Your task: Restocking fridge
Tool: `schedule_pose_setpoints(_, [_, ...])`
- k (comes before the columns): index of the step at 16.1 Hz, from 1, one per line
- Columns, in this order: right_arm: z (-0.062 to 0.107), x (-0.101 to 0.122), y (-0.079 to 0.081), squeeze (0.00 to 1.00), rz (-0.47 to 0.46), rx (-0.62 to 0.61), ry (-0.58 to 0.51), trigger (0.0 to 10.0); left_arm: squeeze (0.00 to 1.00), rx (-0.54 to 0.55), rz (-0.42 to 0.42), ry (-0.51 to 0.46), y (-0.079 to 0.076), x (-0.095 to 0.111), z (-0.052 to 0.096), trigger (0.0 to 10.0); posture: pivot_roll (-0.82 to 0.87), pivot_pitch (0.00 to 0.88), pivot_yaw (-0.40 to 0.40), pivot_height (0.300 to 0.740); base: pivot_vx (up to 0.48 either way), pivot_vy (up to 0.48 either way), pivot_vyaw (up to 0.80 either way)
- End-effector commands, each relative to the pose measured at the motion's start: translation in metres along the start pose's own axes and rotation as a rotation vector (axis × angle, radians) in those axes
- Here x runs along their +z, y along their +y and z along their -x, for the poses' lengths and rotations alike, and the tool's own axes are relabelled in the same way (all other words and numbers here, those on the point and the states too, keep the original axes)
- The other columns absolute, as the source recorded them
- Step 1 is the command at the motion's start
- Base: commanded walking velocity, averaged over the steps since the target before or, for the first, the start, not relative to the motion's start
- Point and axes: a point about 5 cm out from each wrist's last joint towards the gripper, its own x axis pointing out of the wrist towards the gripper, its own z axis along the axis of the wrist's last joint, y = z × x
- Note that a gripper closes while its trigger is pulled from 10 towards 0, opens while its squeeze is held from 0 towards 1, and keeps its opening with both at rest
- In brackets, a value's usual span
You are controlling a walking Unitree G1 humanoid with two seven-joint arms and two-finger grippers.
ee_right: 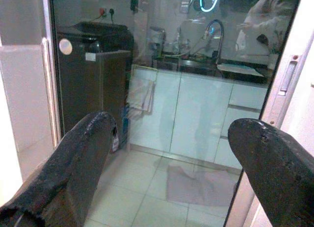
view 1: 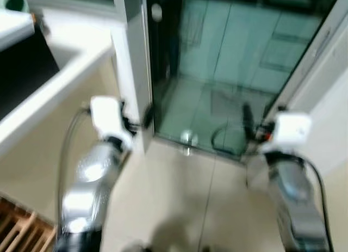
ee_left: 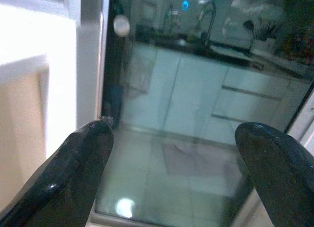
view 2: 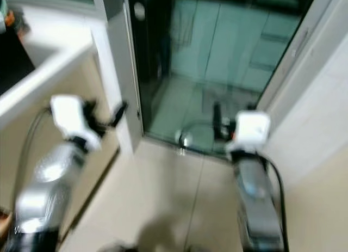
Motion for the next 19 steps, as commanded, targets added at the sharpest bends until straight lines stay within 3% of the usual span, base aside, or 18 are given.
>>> schedule_pose_setpoints(1, [0.001,-0.002,0.002,0.0,-0.015,-0.005,0.027,10.0,0.0,-0.028,0.005,0.01,-0.007,0.0,-0.001,10.0,-0.1,0.0,0.011,0.74,0.0,0.0,0.0])
schedule_pose_setpoints(2, [-0.005,-0.012,0.002,0.0,-0.065,-0.026,0.061,10.0,0.0,0.013,0.005,0.056,0.002,-0.018,-0.005,10.0,-0.11,0.0,0.021,0.74,0.0,0.0,0.0])
schedule_pose_setpoints(4, [-0.008,-0.016,0.002,0.0,-0.081,-0.032,0.078,10.0,0.0,0.014,-0.037,0.097,0.004,-0.03,-0.006,10.0,-0.11,0.0,0.021,0.74,0.0,0.0,0.0])
schedule_pose_setpoints(5, [0.008,-0.03,-0.012,0.0,-0.127,-0.077,0.159,10.0,0.0,0.051,-0.068,0.158,0.02,-0.041,0.012,10.0,-0.12,0.0,0.028,0.74,0.0,0.0,0.0])
schedule_pose_setpoints(6, [0.015,-0.035,-0.018,0.0,-0.12,-0.088,0.186,10.0,0.0,0.059,-0.082,0.175,0.026,-0.043,0.021,10.0,-0.12,0.0,0.028,0.74,0.0,0.0,0.0])
schedule_pose_setpoints(7, [0.041,-0.045,-0.034,0.0,-0.08,-0.078,0.254,10.0,0.0,0.094,-0.104,0.214,0.048,-0.043,0.048,10.0,-0.11,0.0,0.027,0.74,0.0,0.0,0.0])
schedule_pose_setpoints(8, [0.052,-0.049,-0.042,0.0,-0.071,-0.092,0.288,10.0,0.0,0.071,-0.069,0.197,0.048,-0.039,0.056,10.0,-0.1,0.0,0.017,0.74,0.0,0.0,0.0])
schedule_pose_setpoints(11, [0.048,-0.06,-0.039,0.0,-0.068,-0.086,0.32,10.0,0.0,0.076,-0.053,0.197,0.034,-0.047,0.047,10.0,-0.11,0.0,0.015,0.74,0.0,0.0,0.0])
schedule_pose_setpoints(14, [0.032,-0.059,-0.023,0.0,-0.097,-0.006,0.318,10.0,0.0,0.063,-0.031,0.187,0.021,-0.052,0.037,10.0,-0.11,0.0,0.012,0.74,0.0,0.0,0.0])
schedule_pose_setpoints(15, [0.029,-0.059,-0.023,0.0,-0.098,0.005,0.317,10.0,0.0,0.057,-0.032,0.184,0.02,-0.051,0.036,10.0,-0.11,0.0,0.012,0.74,0.0,0.0,0.0])
schedule_pose_setpoints(17, [0.009,-0.059,-0.013,0.0,-0.094,0.065,0.305,10.0,0.0,0.054,-0.01,0.158,0.018,-0.049,0.022,10.0,-0.1,0.0,0.022,0.74,0.0,0.0,0.73])
schedule_pose_setpoints(19, [0.0,-0.057,-0.004,0.06,-0.101,0.095,0.284,10.0,0.0,0.059,-0.001,0.142,0.024,-0.047,0.021,10.0,-0.1,0.0,0.028,0.74,0.0,0.0,0.67])
